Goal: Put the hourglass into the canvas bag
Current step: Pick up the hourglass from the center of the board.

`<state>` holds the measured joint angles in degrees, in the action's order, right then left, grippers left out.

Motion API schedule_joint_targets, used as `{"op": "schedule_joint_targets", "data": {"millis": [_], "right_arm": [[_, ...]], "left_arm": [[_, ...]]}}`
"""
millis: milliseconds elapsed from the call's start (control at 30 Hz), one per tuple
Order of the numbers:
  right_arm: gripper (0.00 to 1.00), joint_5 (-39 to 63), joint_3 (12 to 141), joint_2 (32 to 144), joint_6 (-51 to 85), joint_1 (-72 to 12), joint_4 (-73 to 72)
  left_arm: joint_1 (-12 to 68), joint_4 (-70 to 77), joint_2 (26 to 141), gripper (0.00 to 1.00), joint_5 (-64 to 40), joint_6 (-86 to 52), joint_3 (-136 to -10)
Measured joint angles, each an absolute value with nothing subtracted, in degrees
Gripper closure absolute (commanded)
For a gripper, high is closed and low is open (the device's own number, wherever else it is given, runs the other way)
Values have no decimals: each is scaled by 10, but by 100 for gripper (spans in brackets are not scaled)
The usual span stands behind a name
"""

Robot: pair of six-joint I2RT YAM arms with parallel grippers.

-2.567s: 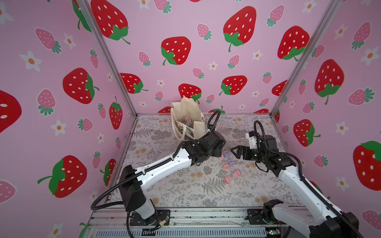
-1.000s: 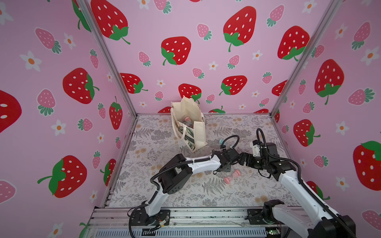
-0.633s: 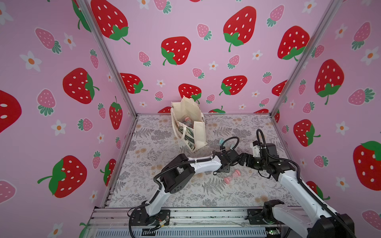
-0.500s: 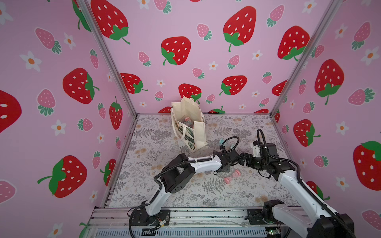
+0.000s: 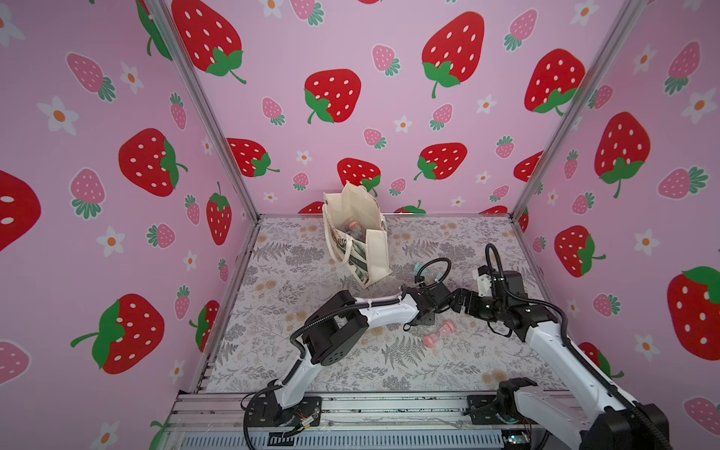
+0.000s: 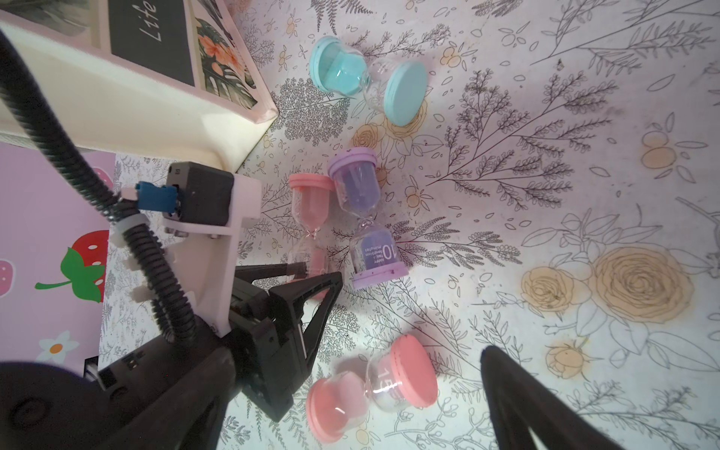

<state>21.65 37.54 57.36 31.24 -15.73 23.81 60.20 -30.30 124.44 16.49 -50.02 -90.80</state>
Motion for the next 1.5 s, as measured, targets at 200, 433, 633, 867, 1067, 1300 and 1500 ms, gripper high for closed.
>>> {"op": "schedule_joint_targets", "data": {"millis": [200,433,633,867,1067,1300,1500], "right_arm": [[1,218,375,566,312,-157,237],[1,219,376,559,303,-157,241],[1,229,381,556,299,-159,237],[1,232,406,565,297,-188,228],[1,230,431,578,297,-226,209],[1,224,461,598,297,-260,191],[1,223,493,618,297,-285,162]], "left_arm": [[600,-288,1215,62,167,-506,-866],[593,-270,1151,64,176,-506,-819],[583,-258,1085,66,175,-492,-780],[568,-258,1001,67,173,-441,-773],[549,-276,932,69,164,-395,-773],[511,-292,855,71,147,-355,-773],[473,-301,807,73,139,-337,-786]]}}
